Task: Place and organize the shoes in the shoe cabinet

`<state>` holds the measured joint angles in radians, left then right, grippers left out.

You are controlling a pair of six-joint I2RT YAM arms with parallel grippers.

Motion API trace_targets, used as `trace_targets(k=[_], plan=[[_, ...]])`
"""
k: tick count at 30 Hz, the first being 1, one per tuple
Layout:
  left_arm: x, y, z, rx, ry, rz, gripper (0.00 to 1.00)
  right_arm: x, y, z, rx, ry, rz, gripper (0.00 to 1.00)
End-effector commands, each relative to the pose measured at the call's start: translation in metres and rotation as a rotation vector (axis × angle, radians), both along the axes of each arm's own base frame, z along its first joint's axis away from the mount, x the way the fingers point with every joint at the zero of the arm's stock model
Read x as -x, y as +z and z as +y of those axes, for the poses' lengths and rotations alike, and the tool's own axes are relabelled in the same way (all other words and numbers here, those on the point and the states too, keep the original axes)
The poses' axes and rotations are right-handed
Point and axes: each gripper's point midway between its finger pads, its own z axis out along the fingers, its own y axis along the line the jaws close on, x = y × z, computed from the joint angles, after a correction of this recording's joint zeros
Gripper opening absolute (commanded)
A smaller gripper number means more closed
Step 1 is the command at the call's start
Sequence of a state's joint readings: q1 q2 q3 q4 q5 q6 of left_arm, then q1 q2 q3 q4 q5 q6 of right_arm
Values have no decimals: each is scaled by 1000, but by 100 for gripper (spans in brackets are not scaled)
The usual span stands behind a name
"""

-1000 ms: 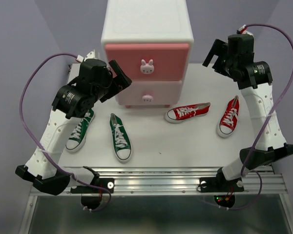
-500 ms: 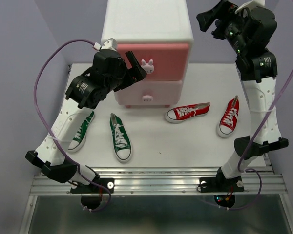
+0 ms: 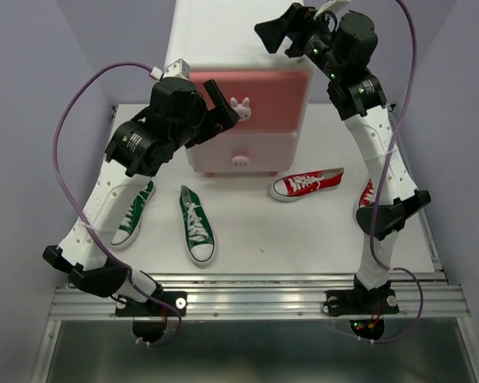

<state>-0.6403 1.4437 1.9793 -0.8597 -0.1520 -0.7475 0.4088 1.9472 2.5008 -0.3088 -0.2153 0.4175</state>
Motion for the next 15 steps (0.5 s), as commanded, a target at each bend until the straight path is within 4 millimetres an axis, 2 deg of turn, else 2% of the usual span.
trace_targets(k=[1, 2, 6, 7, 11, 14, 15], plan=[[-6, 18, 0, 47, 42, -37, 99, 14, 9, -1, 21, 14, -35, 100], [-7, 18, -1, 50, 46, -40, 99, 14, 6, -2, 28, 10, -27, 100], [-18, 26, -4, 63, 79, -83, 99, 2, -25, -7, 69, -42, 73, 100], [-22, 22, -4, 54, 102, -77, 99, 0, -36, -9, 92, -58, 107, 100], [-33, 27, -2, 20, 172, -113, 99, -4, -68, -12, 143, -78, 203, 100], [-41, 29, -8, -8, 174, -142, 99, -2, -81, -15, 165, -90, 241, 100], [-42, 37, -9, -27, 159, -173, 99, -3, -88, -15, 173, -90, 257, 100]])
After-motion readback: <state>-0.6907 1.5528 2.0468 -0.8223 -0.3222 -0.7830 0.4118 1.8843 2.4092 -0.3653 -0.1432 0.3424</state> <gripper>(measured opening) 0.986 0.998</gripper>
